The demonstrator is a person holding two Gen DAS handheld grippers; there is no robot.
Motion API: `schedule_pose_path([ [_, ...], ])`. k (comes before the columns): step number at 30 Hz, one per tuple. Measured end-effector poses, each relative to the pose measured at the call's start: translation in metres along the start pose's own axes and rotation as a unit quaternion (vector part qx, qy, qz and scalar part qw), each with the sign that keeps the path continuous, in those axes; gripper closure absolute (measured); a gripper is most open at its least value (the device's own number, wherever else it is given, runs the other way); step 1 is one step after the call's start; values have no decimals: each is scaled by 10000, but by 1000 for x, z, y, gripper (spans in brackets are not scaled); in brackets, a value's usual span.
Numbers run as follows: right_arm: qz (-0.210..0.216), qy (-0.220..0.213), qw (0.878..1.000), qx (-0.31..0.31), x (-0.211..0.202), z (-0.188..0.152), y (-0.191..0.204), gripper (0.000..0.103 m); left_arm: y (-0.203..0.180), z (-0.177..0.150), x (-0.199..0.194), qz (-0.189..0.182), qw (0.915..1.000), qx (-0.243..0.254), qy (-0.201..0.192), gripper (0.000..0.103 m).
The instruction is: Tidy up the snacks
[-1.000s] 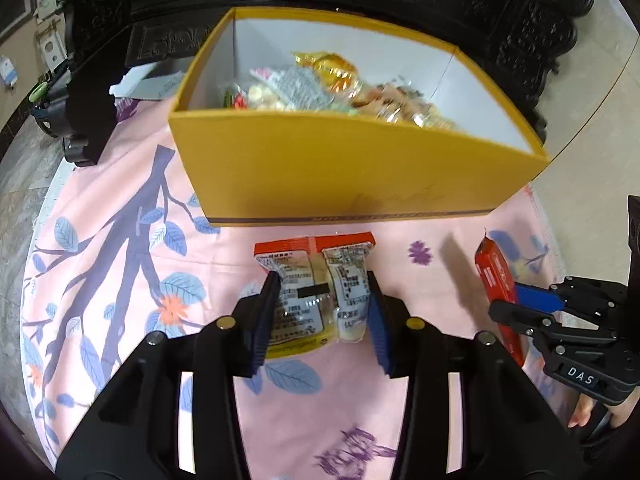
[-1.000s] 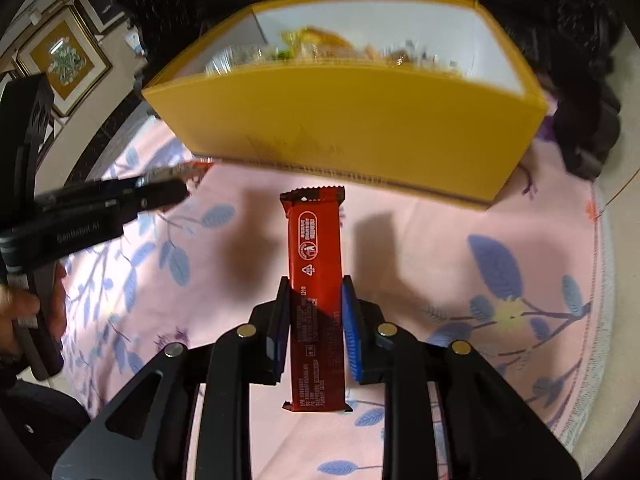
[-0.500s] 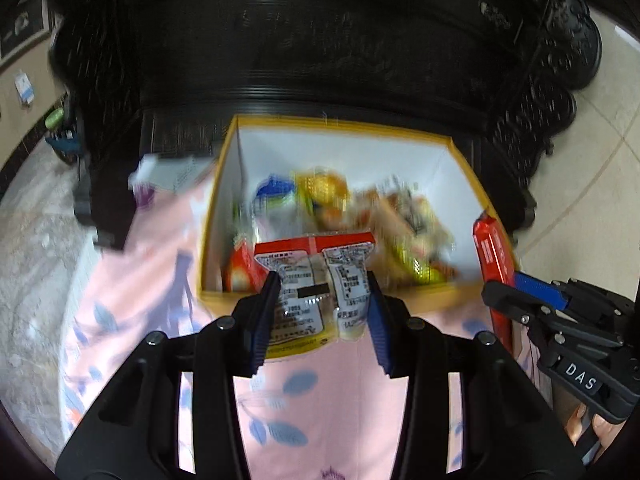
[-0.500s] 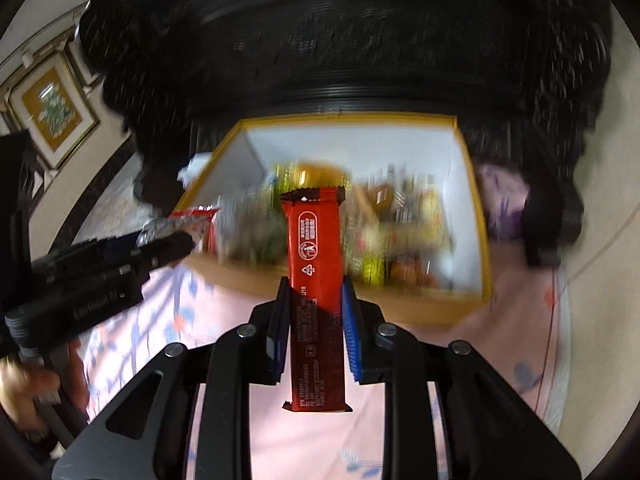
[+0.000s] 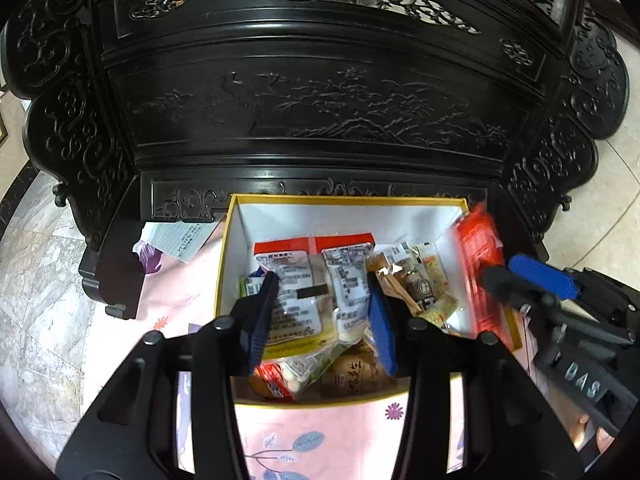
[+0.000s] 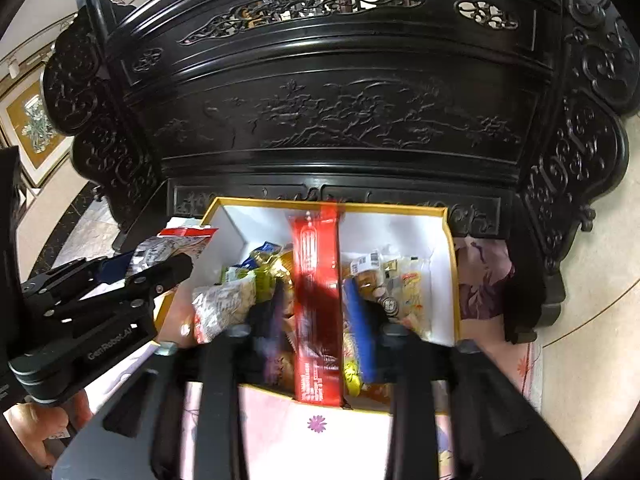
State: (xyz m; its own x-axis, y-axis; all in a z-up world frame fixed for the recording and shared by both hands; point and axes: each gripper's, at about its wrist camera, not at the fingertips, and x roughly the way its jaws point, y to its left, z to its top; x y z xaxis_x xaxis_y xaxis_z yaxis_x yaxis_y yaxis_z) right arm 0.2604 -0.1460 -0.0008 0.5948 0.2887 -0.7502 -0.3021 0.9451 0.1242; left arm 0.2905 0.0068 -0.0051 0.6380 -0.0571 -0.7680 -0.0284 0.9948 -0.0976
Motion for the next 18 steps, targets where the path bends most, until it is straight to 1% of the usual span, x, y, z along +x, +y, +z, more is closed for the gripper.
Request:
schedule_pose_path([
  [1, -140, 24, 9999, -20, 1, 3, 1, 13, 1, 3, 0, 90, 9999, -36, -25, 28],
  [2, -369, 15, 9993, -11, 2, 4, 0, 7, 4, 5, -2, 201, 9997, -100, -104, 22],
  [3, -395, -20, 9992, 58, 0, 4, -3, 4, 7, 6, -2, 228, 9995, -151, -132, 10],
  [4, -357, -27, 9992, 161, 0, 4, -7, 1, 9, 7, -1, 245, 9994, -207, -128, 2],
  [7, -520, 103, 9984, 178, 4, 3, -10, 1, 11, 8, 0, 295, 9993, -184, -144, 2],
  [9, -505, 160, 9984, 208, 7, 0, -12, 1, 6, 7, -3, 477, 9985, 28, -259, 2],
  [11, -538, 175, 9981, 241, 8, -2, -13, 1, 3, 5, -6, 587, 9976, 135, -347, 2],
  [13, -553, 185, 9980, 242, 9, -5, -14, 1, 3, 6, -11, 652, 9967, 94, -466, 2],
  [16, -535, 182, 9981, 239, 8, -8, -14, 1, 2, 10, -17, 1014, 9935, 105, -515, 2],
  [18, -529, 182, 9982, 233, 7, -9, -13, 1, 4, 12, -19, 1012, 9937, 7, -476, 2],
])
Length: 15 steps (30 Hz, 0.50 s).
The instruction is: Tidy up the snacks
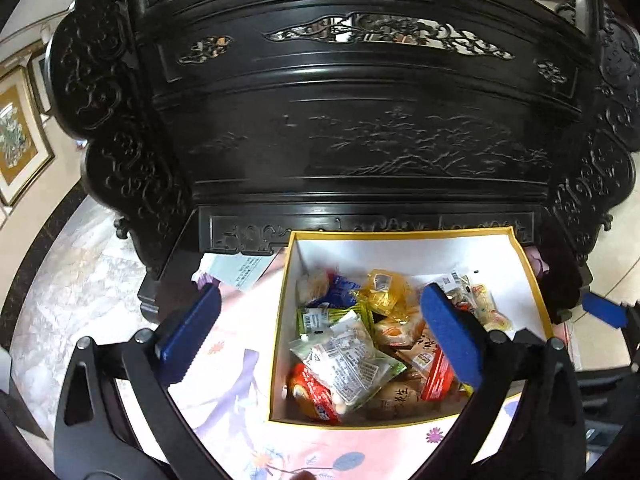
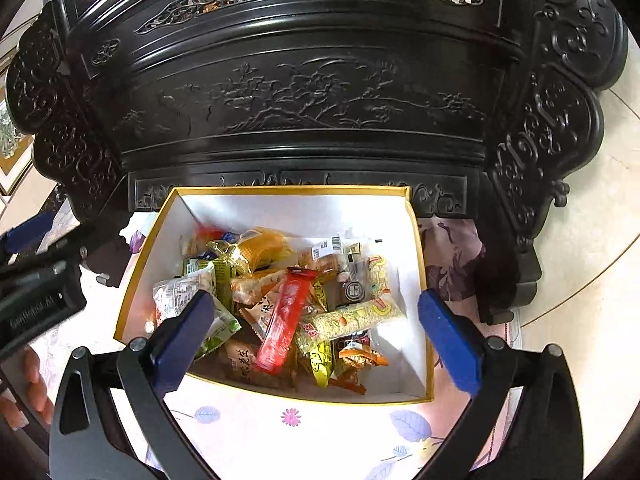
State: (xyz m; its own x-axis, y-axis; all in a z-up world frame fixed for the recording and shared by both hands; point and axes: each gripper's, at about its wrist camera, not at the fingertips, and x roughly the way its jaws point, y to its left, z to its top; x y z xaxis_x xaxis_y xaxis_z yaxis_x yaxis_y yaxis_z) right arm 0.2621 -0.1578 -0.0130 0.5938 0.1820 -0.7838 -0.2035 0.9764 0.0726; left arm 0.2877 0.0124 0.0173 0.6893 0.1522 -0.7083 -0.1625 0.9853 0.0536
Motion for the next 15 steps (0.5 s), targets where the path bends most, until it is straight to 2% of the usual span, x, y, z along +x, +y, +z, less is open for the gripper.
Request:
schedule_pose_path([
  [3, -24, -21, 10000, -18, -1, -1, 0, 1, 6, 2, -1, -180, 9995, -225, 86, 2],
  [15, -74, -64, 10000, -10, -9, -4, 2, 1, 0, -2, -2, -317, 9991, -172, 209, 2],
])
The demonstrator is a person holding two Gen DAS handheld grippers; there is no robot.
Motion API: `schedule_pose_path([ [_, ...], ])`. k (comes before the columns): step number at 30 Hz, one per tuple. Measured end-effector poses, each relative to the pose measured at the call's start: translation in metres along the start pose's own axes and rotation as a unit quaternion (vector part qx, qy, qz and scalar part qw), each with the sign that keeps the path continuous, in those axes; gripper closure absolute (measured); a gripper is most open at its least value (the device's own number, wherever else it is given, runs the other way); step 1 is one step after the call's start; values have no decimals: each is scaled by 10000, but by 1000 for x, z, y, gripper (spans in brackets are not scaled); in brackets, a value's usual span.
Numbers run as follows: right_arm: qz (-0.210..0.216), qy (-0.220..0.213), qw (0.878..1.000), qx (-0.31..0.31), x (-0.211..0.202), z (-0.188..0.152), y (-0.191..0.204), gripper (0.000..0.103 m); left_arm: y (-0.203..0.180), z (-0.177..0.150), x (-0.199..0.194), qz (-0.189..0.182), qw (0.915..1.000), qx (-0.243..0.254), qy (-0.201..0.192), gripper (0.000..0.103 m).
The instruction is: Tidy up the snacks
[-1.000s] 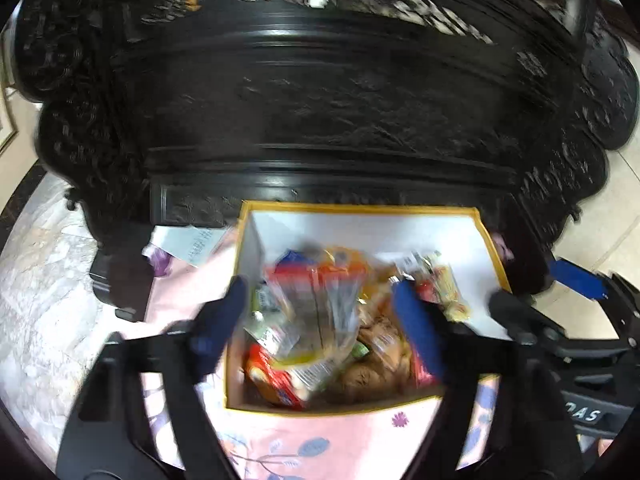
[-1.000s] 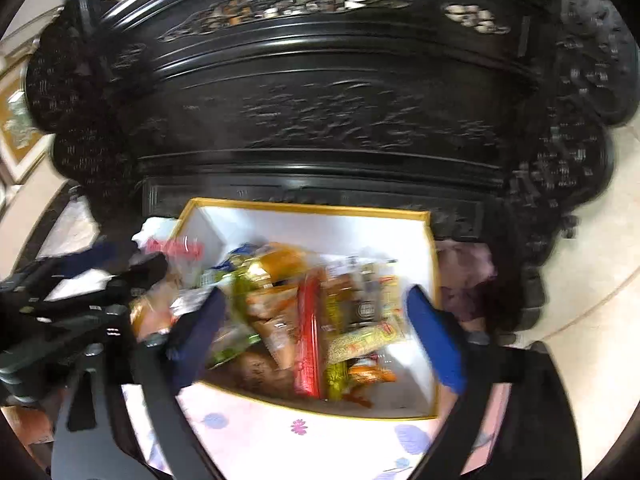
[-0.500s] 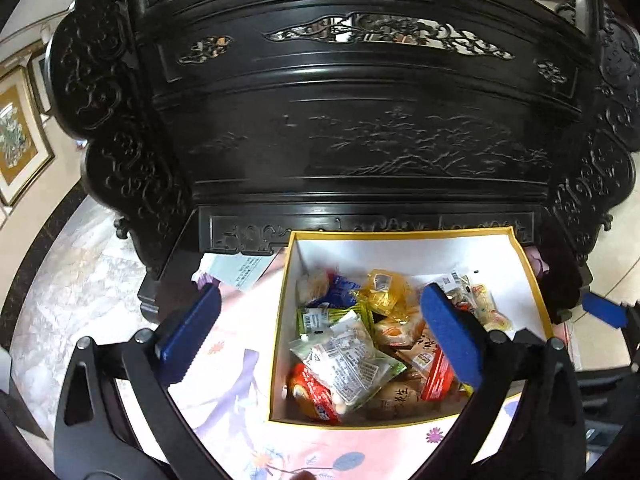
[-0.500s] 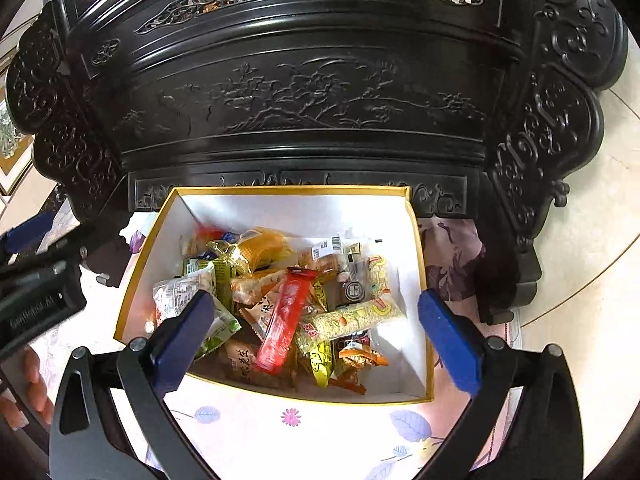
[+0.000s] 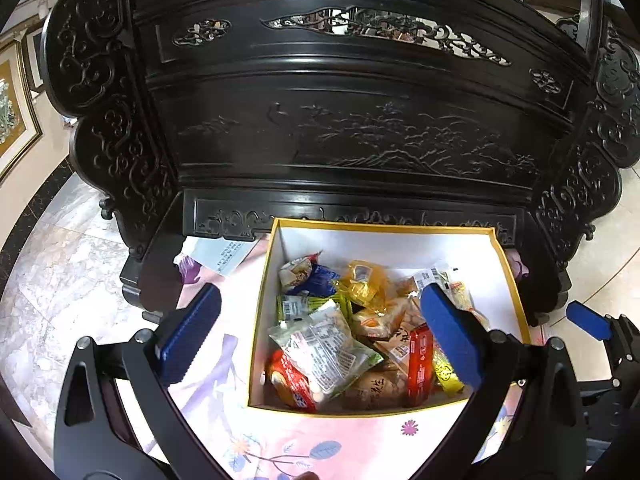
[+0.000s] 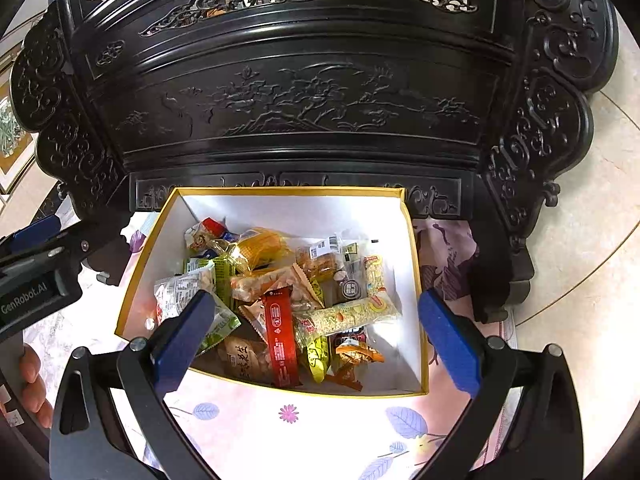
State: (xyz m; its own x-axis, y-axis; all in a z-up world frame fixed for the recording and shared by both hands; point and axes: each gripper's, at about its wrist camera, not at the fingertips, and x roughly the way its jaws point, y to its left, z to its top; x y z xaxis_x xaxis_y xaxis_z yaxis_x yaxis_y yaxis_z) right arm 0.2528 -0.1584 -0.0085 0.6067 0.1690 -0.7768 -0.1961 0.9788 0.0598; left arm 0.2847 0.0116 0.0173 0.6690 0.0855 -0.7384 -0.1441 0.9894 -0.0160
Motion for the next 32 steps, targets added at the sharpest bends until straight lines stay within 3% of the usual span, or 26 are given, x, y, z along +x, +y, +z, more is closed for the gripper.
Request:
schedule_pose_path([
  [6, -15, 8, 10000, 2, -1, -2, 0, 1, -1, -3, 1, -20, 9999, -44, 128, 2],
  [14, -40, 31, 10000, -24, -1, -6, 2, 1, 4, -7, -6, -122, 9997, -184, -76, 2],
  [24, -33, -5, 10000, -41, -3, -5, 5, 1, -2, -6, -8, 15, 9999, 48, -93, 2],
  [32, -55, -17, 10000, -13, -4, -6, 5, 1, -2, -6, -5, 26, 9999, 2, 103, 2],
])
